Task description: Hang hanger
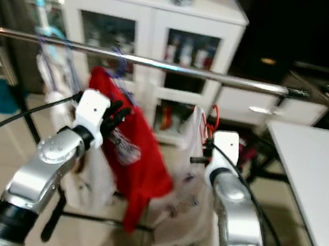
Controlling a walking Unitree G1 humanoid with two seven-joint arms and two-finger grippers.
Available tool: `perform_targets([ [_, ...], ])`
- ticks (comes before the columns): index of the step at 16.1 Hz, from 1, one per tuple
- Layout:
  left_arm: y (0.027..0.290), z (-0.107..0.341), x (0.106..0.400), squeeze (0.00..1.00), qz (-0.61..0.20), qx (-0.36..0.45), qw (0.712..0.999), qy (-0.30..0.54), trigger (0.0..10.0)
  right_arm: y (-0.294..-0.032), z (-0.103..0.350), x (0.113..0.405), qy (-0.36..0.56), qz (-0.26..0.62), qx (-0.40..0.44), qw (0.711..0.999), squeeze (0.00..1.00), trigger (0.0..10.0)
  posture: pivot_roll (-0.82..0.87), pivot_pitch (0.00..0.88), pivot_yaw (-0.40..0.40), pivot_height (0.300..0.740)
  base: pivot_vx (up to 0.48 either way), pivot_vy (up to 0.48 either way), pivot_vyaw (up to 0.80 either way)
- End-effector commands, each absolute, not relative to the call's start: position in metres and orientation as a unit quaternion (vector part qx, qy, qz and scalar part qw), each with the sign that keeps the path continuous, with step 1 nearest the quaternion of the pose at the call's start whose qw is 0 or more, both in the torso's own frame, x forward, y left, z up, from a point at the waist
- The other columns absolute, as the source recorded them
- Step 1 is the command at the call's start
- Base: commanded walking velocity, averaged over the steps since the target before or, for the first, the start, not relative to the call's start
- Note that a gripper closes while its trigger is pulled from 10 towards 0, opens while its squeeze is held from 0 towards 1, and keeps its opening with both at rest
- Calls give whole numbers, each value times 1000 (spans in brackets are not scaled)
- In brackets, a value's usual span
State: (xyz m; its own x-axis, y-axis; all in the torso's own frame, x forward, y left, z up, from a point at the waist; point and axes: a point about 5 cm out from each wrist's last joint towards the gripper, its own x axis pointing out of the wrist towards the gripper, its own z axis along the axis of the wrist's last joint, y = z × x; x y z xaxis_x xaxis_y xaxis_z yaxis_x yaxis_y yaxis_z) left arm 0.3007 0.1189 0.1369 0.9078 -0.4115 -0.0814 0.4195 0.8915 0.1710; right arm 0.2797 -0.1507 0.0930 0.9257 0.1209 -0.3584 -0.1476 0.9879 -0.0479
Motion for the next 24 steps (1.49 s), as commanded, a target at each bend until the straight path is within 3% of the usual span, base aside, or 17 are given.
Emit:
perform_targets([
  [1, 107, 147, 298, 0, -251, 94, 963, -9, 10000, -154, 114, 286, 127, 70, -38, 989, 0, 10000, -7, 2, -41, 740, 0, 0, 0],
  [4, 98, 153, 291, 0, -308, 103, 945, -25, 10000, -148, 125, 294, 108, 78, -22, 991, 0, 10000, -4, 0, -42, 740, 0, 0, 0],
  [10, 101, 163, 294, 0, -311, 104, 944, -41, 10000, -142, 146, 320, 68, 88, -41, 993, 0, 10000, 5, 0, -42, 740, 0, 0, 0],
  [19, 96, 183, 294, 0, -343, 114, 930, -70, 10000, -119, 161, 380, 123, 136, -42, 982, 0, 10000, 29, 0, -43, 740, 0, 0, 0],
  [24, 96, 183, 292, 0, -349, 115, 928, -65, 10000, -115, 156, 392, 174, 135, -44, 975, 0, 10000, 38, 0, -37, 740, 0, 0, 0],
])
